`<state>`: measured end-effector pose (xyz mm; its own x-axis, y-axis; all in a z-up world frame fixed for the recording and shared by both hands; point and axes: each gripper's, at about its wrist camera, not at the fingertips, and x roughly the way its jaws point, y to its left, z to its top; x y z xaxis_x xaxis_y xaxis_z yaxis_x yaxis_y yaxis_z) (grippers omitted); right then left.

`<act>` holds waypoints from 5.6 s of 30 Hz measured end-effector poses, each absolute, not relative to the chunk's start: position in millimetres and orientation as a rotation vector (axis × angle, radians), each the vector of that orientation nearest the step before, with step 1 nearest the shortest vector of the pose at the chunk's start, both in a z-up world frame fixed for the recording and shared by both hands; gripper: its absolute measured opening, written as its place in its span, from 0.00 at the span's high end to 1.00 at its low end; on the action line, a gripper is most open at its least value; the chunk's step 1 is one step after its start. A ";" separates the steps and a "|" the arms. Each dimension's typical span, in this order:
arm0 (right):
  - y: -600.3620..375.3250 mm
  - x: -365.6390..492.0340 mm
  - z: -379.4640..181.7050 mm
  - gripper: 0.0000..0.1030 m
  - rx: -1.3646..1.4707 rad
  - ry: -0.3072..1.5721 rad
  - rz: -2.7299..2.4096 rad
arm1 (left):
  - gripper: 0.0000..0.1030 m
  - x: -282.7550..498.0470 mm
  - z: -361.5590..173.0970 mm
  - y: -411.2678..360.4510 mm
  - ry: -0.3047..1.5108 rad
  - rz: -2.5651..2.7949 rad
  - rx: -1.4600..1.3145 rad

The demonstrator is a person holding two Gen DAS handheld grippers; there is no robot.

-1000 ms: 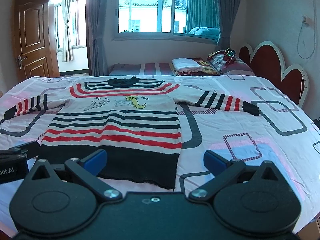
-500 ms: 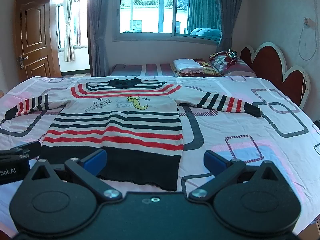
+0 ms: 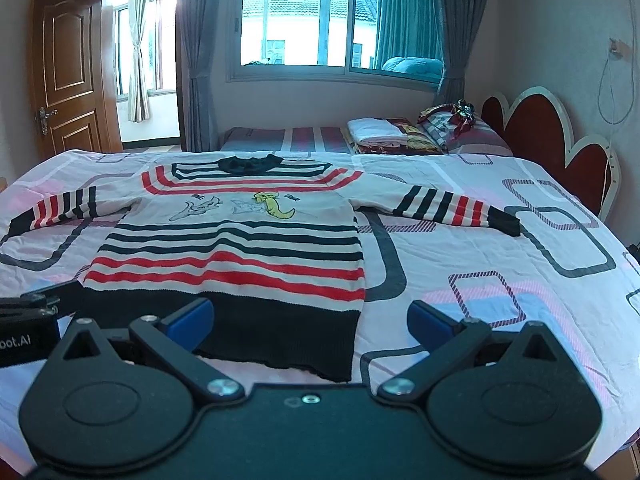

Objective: Fold small clothes

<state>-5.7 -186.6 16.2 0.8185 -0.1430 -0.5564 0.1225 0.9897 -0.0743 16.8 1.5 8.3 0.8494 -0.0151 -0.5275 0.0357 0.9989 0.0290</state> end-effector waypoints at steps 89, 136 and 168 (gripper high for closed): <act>-135.8 334.3 -79.5 0.60 -0.086 0.579 0.307 | 0.20 436.4 -99.0 96.1 0.764 -0.316 -0.255; -404.0 360.6 -62.0 0.55 0.436 0.637 0.286 | 0.97 463.2 -110.3 72.6 0.792 -0.219 -0.130; -398.4 410.3 -74.2 0.65 0.262 0.616 0.186 | 0.54 434.9 -106.2 61.2 0.664 -0.044 0.012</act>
